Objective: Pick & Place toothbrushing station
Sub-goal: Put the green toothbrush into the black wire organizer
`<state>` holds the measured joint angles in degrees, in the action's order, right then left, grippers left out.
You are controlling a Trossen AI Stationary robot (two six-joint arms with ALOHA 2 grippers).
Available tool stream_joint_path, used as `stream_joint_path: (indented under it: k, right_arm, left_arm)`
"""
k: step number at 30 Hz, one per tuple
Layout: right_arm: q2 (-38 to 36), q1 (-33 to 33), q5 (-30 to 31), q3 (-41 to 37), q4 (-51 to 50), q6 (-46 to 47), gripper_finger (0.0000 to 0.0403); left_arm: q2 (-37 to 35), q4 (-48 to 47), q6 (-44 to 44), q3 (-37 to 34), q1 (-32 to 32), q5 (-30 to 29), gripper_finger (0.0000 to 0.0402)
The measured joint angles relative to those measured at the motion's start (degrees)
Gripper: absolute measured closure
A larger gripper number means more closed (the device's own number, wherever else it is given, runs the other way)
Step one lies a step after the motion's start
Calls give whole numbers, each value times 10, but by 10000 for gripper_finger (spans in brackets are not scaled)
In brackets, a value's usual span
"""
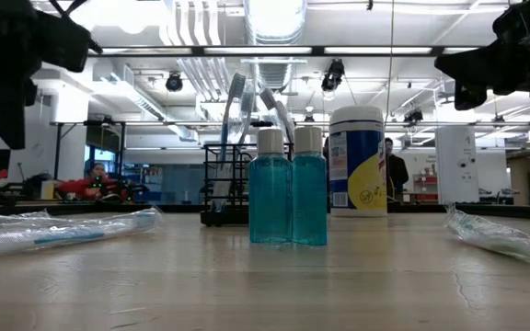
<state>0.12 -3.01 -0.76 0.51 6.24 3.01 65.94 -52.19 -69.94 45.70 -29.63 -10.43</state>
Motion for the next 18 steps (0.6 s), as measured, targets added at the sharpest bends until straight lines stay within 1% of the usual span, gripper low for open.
stream_joint_path:
  k: [3, 5, 9, 12, 15, 18]
  right_arm:
    - [0, 0, -11, 0, 0, 0, 394]
    - [0, 0, -13, 0, 0, 0, 394]
    - [0, 0, -22, 0, 0, 0, 394]
    - [0, 0, -24, 0, 0, -1, 394]
    - [0, 0, -24, 0, -1, -1, 394]
    - [0, 0, -24, 0, -6, -2, 394]
  left_arm:
    - [27, 28, -47, 0, -4, -2, 213]
    - [49, 26, -69, -1, -6, 16, 185]
    - [89, 46, -98, -1, -12, 48, 147]
    - [116, 80, -110, -1, -15, 67, 135]
    - [145, 103, -117, -1, -16, 83, 135]
    - [175, 124, -116, -1, -16, 86, 137]
